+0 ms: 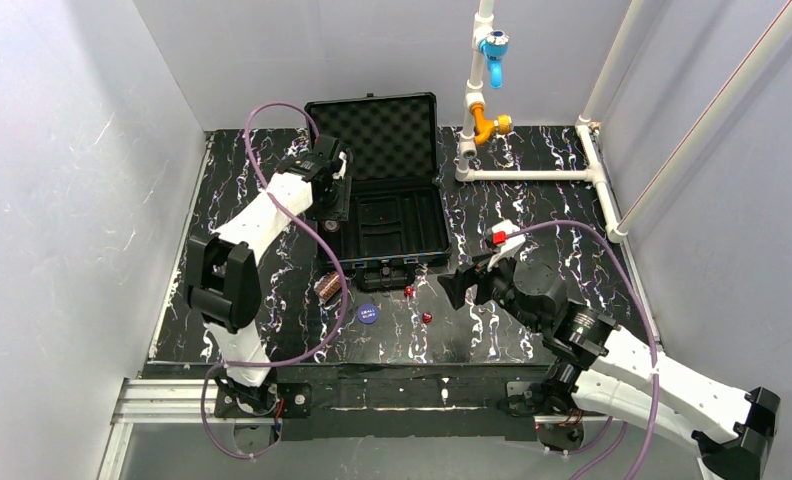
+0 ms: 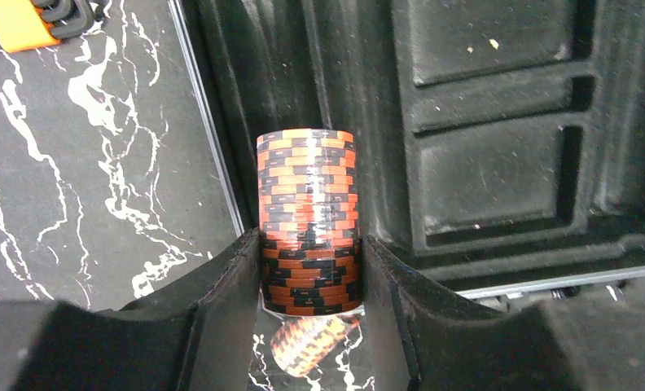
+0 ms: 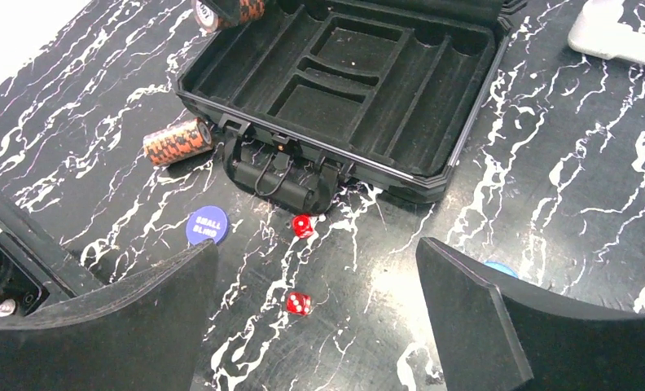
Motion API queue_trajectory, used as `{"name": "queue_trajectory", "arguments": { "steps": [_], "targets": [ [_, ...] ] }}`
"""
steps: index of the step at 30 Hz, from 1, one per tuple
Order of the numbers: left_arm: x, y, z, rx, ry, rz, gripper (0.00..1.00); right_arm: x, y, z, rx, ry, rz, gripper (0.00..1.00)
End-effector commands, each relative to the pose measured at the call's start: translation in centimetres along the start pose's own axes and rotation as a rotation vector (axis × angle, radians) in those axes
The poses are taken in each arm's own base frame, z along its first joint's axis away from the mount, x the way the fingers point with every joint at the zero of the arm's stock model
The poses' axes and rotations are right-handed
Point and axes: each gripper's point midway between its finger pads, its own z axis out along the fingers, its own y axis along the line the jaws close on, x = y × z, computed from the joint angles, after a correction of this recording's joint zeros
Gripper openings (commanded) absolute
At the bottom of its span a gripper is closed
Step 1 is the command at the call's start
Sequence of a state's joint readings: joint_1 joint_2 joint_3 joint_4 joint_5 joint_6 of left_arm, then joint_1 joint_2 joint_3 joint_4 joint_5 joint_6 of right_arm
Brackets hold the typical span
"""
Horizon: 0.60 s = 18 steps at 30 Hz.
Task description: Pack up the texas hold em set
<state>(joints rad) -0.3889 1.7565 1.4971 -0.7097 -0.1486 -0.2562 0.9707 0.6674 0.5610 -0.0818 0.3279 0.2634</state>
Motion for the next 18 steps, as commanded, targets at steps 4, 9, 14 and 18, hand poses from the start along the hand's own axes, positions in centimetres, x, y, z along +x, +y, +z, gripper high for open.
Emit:
{"name": "queue_trajectory", "arguments": {
  "steps": [4, 9, 14, 18],
  "targets": [
    [-4.0, 1.5, 0.6, -0.095, -0.069, -0.004, 0.0, -0.8, -1.4, -1.5, 0.063, -0.043, 0.025, 0.98],
    [-4.9, 2.3, 2.4, -0.164, -0.046, 0.025, 0.0, -1.1, -1.5, -1.8, 0.062, -0.063, 0.039, 0.98],
    [-5.6, 2.9, 3.6, -0.217, -0.031, 0.036, 0.0, -1.0, -1.5, -1.9, 0.062, -0.064, 0.043, 0.98],
    [-5.9, 3.1, 4.5, -0.239, -0.02, 0.043, 0.0, -1.0, -1.5, -1.9, 0.058, -0.066, 0.044, 0.98]
  ]
}}
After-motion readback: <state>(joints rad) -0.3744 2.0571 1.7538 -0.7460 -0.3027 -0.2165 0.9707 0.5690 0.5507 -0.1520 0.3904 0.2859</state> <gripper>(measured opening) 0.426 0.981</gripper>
